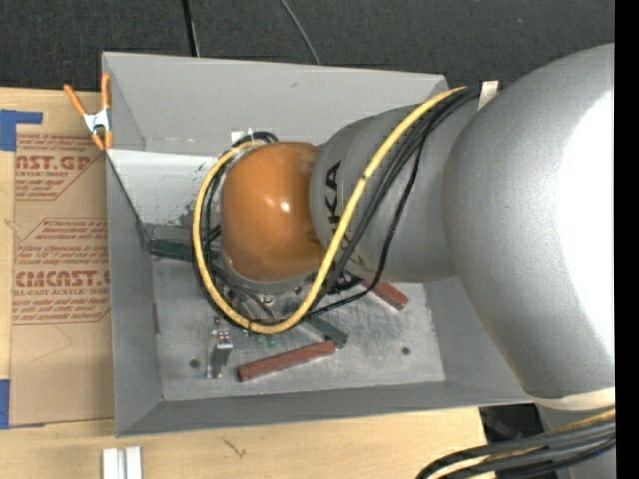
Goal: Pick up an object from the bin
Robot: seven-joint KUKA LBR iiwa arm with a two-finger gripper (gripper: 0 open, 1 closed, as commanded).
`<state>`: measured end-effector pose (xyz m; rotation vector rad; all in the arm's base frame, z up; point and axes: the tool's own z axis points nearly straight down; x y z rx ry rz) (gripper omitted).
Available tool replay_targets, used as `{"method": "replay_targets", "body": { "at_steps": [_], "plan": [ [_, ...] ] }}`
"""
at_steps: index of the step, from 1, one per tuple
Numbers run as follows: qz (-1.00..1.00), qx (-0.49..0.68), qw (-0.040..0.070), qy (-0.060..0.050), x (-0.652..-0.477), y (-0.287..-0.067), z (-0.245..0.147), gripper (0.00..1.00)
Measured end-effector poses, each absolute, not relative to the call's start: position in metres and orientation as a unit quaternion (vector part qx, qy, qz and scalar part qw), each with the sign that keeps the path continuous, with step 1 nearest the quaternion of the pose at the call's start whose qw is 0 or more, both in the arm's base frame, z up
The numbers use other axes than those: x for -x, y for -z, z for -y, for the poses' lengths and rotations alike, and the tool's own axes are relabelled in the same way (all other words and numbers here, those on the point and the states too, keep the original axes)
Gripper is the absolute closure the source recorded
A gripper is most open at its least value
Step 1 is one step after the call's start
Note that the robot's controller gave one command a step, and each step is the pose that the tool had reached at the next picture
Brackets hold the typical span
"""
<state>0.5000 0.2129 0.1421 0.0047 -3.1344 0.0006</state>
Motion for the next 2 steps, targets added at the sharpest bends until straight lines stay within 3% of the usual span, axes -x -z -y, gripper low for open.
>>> {"method": "replay_targets", "body": {
  "at_steps": [1,2],
  "plan": [
    [1.000,0.000,0.000,0.001,-0.502,-0.146,-0.212,0.00],
    [0.999,-0.032,0.001,0.000,-0.485,-0.160,-0.161,0.00]
  ]
}}
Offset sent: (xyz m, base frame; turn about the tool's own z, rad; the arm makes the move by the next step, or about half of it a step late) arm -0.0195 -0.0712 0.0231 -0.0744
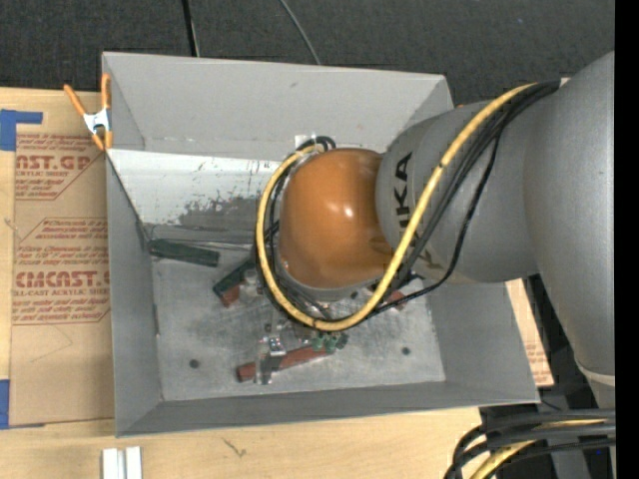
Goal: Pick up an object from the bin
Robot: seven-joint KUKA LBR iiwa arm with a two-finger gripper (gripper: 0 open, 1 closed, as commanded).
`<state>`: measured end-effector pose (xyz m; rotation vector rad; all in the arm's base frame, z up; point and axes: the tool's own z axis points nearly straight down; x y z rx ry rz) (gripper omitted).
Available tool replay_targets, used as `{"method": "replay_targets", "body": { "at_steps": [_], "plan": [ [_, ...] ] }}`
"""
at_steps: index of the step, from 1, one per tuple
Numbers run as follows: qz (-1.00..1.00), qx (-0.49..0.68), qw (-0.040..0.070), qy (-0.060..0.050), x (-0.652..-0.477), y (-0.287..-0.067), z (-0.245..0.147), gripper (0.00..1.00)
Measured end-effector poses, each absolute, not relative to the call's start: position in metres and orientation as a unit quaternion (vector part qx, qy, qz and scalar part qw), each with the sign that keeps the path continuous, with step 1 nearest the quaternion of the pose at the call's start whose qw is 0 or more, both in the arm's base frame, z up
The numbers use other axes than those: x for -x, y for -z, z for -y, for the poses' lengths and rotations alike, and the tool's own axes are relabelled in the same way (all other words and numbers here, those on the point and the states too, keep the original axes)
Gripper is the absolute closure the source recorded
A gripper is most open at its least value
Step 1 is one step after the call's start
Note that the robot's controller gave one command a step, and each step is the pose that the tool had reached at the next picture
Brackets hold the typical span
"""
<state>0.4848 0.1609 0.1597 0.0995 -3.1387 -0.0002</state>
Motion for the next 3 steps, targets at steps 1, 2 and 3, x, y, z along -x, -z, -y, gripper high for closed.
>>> {"method": "replay_targets", "body": {
  "at_steps": [1,2,3],
  "plan": [
    [0.993,-0.120,0.002,0.001,-0.522,-0.073,-0.128,1.00],
    [0.993,-0.120,0.002,0.001,-0.522,-0.073,-0.128,1.00],
    [0.997,-0.080,-0.005,0.000,-0.554,-0.273,-0.113,1.00]
  ]
}}
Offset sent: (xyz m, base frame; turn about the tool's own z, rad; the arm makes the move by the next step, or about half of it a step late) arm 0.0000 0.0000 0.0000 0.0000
